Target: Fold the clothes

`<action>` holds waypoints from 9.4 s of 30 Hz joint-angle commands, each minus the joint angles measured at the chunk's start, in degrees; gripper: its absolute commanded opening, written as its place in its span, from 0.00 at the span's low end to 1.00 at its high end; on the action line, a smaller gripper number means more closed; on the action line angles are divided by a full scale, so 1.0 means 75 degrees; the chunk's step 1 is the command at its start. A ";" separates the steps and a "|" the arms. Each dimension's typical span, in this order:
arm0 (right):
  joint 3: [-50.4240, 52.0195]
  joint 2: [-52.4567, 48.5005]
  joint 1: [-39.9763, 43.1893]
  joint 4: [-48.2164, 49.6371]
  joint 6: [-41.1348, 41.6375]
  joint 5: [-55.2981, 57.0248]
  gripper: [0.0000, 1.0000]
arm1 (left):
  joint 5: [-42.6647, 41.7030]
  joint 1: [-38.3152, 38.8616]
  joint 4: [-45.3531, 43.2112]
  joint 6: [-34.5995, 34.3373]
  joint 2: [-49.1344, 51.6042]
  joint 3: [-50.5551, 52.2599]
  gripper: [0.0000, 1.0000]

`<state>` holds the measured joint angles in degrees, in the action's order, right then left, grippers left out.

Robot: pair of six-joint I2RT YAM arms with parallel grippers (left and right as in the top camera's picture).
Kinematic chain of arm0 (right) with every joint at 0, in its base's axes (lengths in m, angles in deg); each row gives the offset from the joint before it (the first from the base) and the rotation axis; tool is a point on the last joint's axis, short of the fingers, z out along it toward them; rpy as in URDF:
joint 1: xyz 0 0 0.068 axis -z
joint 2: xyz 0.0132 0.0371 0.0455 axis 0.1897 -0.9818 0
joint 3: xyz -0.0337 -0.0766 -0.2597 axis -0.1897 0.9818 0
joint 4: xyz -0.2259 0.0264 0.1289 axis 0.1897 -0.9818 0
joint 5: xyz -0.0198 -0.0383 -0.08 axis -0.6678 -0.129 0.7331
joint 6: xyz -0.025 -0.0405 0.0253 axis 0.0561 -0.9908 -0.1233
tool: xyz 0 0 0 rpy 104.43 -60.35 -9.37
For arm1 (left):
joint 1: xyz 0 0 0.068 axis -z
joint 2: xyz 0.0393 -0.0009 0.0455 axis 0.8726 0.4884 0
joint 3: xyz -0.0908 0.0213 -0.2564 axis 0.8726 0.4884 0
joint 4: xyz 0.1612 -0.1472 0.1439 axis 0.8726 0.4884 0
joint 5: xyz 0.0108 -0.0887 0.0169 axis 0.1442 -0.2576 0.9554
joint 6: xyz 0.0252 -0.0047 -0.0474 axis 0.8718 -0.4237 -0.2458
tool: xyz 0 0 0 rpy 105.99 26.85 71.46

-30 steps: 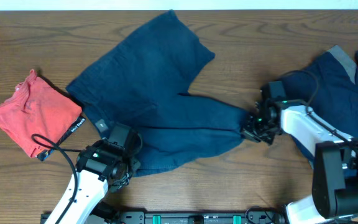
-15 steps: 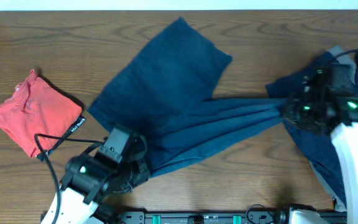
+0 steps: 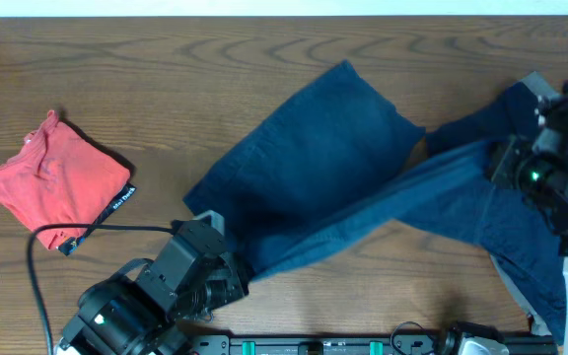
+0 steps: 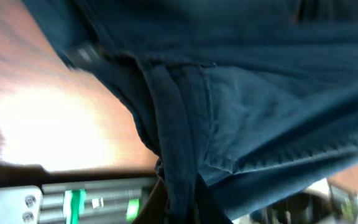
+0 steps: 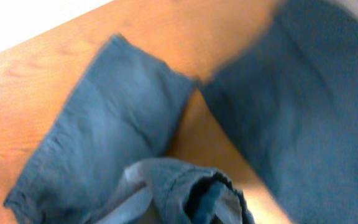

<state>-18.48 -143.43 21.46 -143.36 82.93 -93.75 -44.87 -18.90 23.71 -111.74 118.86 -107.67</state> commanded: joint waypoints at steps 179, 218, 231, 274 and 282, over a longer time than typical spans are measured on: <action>-0.0382 -0.6557 -0.6280 0.4832 -0.0134 -0.1644 0.45 | -0.1702 -0.6738 0.0682 0.4701 0.4086 -0.3101 0.06; 0.1137 -0.6679 -0.5257 0.2343 -0.0641 -0.0358 0.30 | -0.1696 -0.2259 -0.3069 0.1221 0.6787 -0.3069 0.06; -0.0673 -0.5263 -0.3873 0.0463 0.0463 0.1955 0.33 | -0.0868 -0.3433 -0.3920 0.3552 0.6703 -0.3241 0.58; 0.0472 -0.6237 -0.4077 0.2209 0.0117 0.2270 0.46 | -0.1504 -0.3966 0.0673 0.4841 0.9209 -0.3249 0.61; 0.0437 -0.6239 -0.4220 0.2180 0.0119 0.2057 0.50 | -0.2276 -0.3745 -0.1466 0.4855 0.8711 -0.3246 0.98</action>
<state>-14.34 -189.28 -9.25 -126.90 84.66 -78.45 -57.57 -48.05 14.81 -76.22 184.92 -131.69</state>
